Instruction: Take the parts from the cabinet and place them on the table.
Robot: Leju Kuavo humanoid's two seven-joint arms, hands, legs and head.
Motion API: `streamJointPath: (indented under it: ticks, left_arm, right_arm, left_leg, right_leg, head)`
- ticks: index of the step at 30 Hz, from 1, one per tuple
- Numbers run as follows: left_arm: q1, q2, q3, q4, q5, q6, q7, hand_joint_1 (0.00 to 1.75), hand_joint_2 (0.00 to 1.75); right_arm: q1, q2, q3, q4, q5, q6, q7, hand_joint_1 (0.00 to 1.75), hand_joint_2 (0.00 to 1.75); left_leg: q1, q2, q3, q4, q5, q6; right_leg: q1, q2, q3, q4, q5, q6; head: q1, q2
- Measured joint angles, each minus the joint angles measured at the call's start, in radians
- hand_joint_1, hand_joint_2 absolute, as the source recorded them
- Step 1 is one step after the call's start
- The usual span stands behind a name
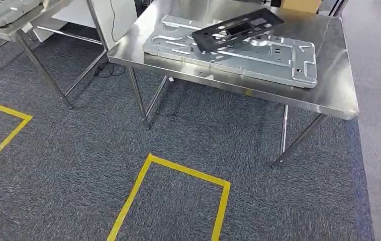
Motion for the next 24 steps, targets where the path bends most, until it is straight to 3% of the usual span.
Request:
streamJointPath:
  ticks: [1, 2, 3, 4, 6, 7, 8, 9, 11, 12, 13, 14, 16, 17, 18, 19, 22, 23, 24]
  left_arm:
    - [0.0, -0.001, 0.001, 0.0, 0.0, 0.0, 0.0, 0.0, 0.0]
    - [-0.001, -0.003, 0.001, 0.0, 0.0, 0.0, 0.0, 0.0, 0.0]
    - [-0.001, -0.004, 0.002, 0.0, 0.0, 0.0, 0.0, 0.0, 0.0]
    - [0.0, -0.005, 0.002, 0.0, 0.0, 0.0, 0.0, 0.0, 0.0]
    - [-0.001, -0.005, 0.002, 0.0, 0.0, 0.0, 0.0, 0.0, 0.0]
    - [0.0, -0.004, 0.002, 0.0, 0.0, 0.001, 0.0, 0.0, 0.0]
    - [-0.001, -0.003, 0.003, 0.0, -0.001, 0.002, 0.0, 0.0, 0.0]
    - [0.0, -0.003, 0.003, 0.0, -0.003, 0.002, 0.0, 0.0, 0.0]
    - [0.001, -0.003, 0.003, 0.0, -0.003, 0.004, 0.002, 0.0, 0.0]
    - [0.001, -0.004, 0.003, 0.0, -0.004, 0.004, 0.002, 0.0, 0.0]
    - [-0.001, -0.004, 0.003, 0.0, -0.007, 0.004, 0.003, 0.0, 0.0]
    - [-0.001, -0.003, 0.003, 0.0, -0.01, 0.005, 0.003, 0.0, 0.0]
    - [-0.004, -0.003, 0.003, 0.0, -0.017, 0.008, 0.003, 0.0, 0.0]
    - [-0.008, -0.003, 0.003, -0.001, -0.019, 0.01, 0.003, 0.0, 0.0]
    - [-0.011, -0.003, 0.003, -0.001, -0.024, 0.013, 0.005, 0.0, 0.0]
    - [-0.016, -0.003, 0.002, -0.004, -0.025, 0.016, 0.006, 0.0, 0.0]
    - [-0.017, -0.003, 0.002, -0.004, -0.025, 0.022, 0.009, 0.0, 0.0]
    - [-0.013, -0.004, 0.002, -0.004, -0.025, 0.022, 0.009, 0.0, 0.0]
    - [-0.01, -0.006, 0.002, -0.004, -0.025, 0.022, 0.01, 0.0, 0.0]
  right_arm:
    - [-0.002, 0.0, -0.004, 0.003, 0.0, 0.0, 0.0, 0.0, 0.0]
    - [-0.005, 0.0, -0.007, 0.005, 0.0, 0.0, 0.0, 0.0, 0.0]
    - [-0.009, 0.0, -0.01, 0.007, 0.0, 0.008, 0.008, 0.0, 0.0]
    - [-0.012, 0.0, -0.019, 0.012, -0.001, 0.026, 0.034, 0.0, 0.0]
    - [-0.017, 0.003, -0.046, 0.025, 0.002, 0.061, 0.1, 0.0, 0.0]
    - [-0.02, 0.004, -0.064, 0.034, 0.011, 0.075, 0.147, 0.0, 0.0]
    - [-0.026, 0.008, -0.083, 0.049, 0.02, 0.091, 0.19, 0.0, 0.0]
    - [-0.031, 0.008, -0.105, 0.062, 0.031, 0.108, 0.235, 0.0, 0.0]
    - [-0.033, 0.009, -0.133, 0.083, 0.047, 0.135, 0.281, 0.0, 0.0]
    - [-0.033, 0.009, -0.144, 0.094, 0.049, 0.148, 0.294, 0.0, 0.0]
    - [-0.035, 0.009, -0.154, 0.102, 0.051, 0.166, 0.301, 0.0, 0.0]
    - [-0.038, 0.009, -0.164, 0.11, 0.057, 0.19, 0.301, 0.0, 0.0]
    - [-0.039, 0.009, -0.176, 0.119, 0.077, 0.242, 0.294, 0.0, 0.0]
    - [-0.04, 0.009, -0.179, 0.124, 0.096, 0.263, 0.291, 0.0, 0.0]
    - [-0.041, 0.008, -0.179, 0.126, 0.117, 0.277, 0.292, 0.0, 0.0]
    - [-0.039, 0.008, -0.179, 0.133, 0.13, 0.285, 0.294, 0.0, 0.0]
    - [-0.049, 0.005, -0.18, 0.145, 0.153, 0.295, 0.319, 0.0, 0.0]
    - [-0.051, 0.002, -0.181, 0.148, 0.155, 0.296, 0.327, 0.0, 0.0]
    - [-0.053, -0.003, -0.181, 0.153, 0.16, 0.301, 0.337, 0.0, 0.0]
  left_leg:
    - [0.0, 0.0, -0.015, 0.008, 0.006, -0.002]
    - [0.0, -0.001, -0.027, 0.017, 0.013, -0.006]
    - [-0.006, -0.001, -0.039, 0.027, 0.017, -0.012]
    - [-0.005, 0.001, -0.042, 0.028, 0.028, -0.018]
    - [0.001, 0.003, -0.044, 0.022, 0.049, -0.029]
    - [-0.004, 0.001, -0.047, 0.021, 0.058, -0.037]
    - [0.002, -0.005, -0.053, 0.033, 0.031, -0.041]
    - [0.003, -0.006, -0.067, 0.074, -0.039, -0.047]
    - [0.007, -0.006, -0.093, 0.207, -0.163, -0.056]
    - [0.009, -0.006, -0.099, 0.27, -0.192, -0.059]
    - [0.01, -0.006, -0.096, 0.315, -0.186, -0.061]
    - [0.01, -0.006, -0.079, 0.322, -0.146, -0.062]
    - [0.01, -0.002, 0.002, 0.241, -0.058, -0.059]
    - [0.01, 0.014, 0.062, 0.168, -0.056, -0.055]
    - [0.005, 0.056, 0.145, 0.067, -0.105, -0.048]
    - [-0.002, 0.06, 0.191, -0.025, -0.138, -0.043]
    - [-0.004, 0.033, 0.171, -0.032, -0.129, -0.02]
    - [0.004, 0.029, 0.168, -0.036, -0.115, -0.011]
    - [0.001, 0.023, 0.156, -0.035, -0.106, -0.002]
  right_leg:
    - [0.001, 0.0, 0.056, -0.073, 0.028, -0.004]
    - [0.001, 0.0, 0.121, -0.161, 0.028, -0.009]
    - [0.01, 0.0, 0.183, -0.261, -0.004, -0.014]
    - [0.009, 0.001, 0.193, -0.289, -0.017, -0.017]
    - [0.015, 0.003, 0.179, -0.281, -0.004, -0.025]
    - [0.009, 0.002, 0.17, -0.288, 0.009, -0.033]
    - [0.004, -0.008, 0.162, -0.288, 0.021, -0.041]
    - [0.005, -0.007, 0.146, -0.288, 0.034, -0.054]
    - [0.007, -0.01, 0.115, -0.283, 0.056, -0.057]
    - [0.008, -0.011, 0.097, -0.279, 0.068, -0.057]
    - [0.009, -0.013, 0.076, -0.271, 0.08, -0.057]
    - [0.009, -0.017, 0.052, -0.264, 0.085, -0.056]
    - [0.009, -0.025, 0.011, -0.248, 0.102, -0.052]
    - [0.01, -0.029, -0.001, -0.239, 0.109, -0.048]
    - [0.014, -0.034, -0.005, -0.231, 0.114, -0.043]
    - [0.015, -0.045, -0.008, -0.226, 0.117, -0.037]
    - [0.011, -0.079, -0.007, -0.23, 0.139, -0.016]
    - [0.008, -0.069, -0.011, -0.223, 0.132, -0.008]
    - [0.007, -0.034, -0.026, -0.188, 0.088, -0.003]
  head:
    - [0.0, 0.0]
    - [0.0, 0.0]
    - [0.0, 0.0]
    - [-0.002, 0.0]
    - [-0.002, 0.0]
    - [-0.001, 0.0]
    - [-0.001, 0.0]
    - [-0.002, 0.0]
    - [-0.002, 0.0]
    - [-0.002, 0.0]
    - [-0.002, 0.0]
    - [-0.003, 0.0]
    - [-0.003, 0.0]
    - [-0.003, 0.0]
    - [-0.003, 0.0]
    - [-0.002, 0.0]
    - [-0.003, 0.0]
    - [-0.002, 0.0]
    - [-0.001, 0.0]
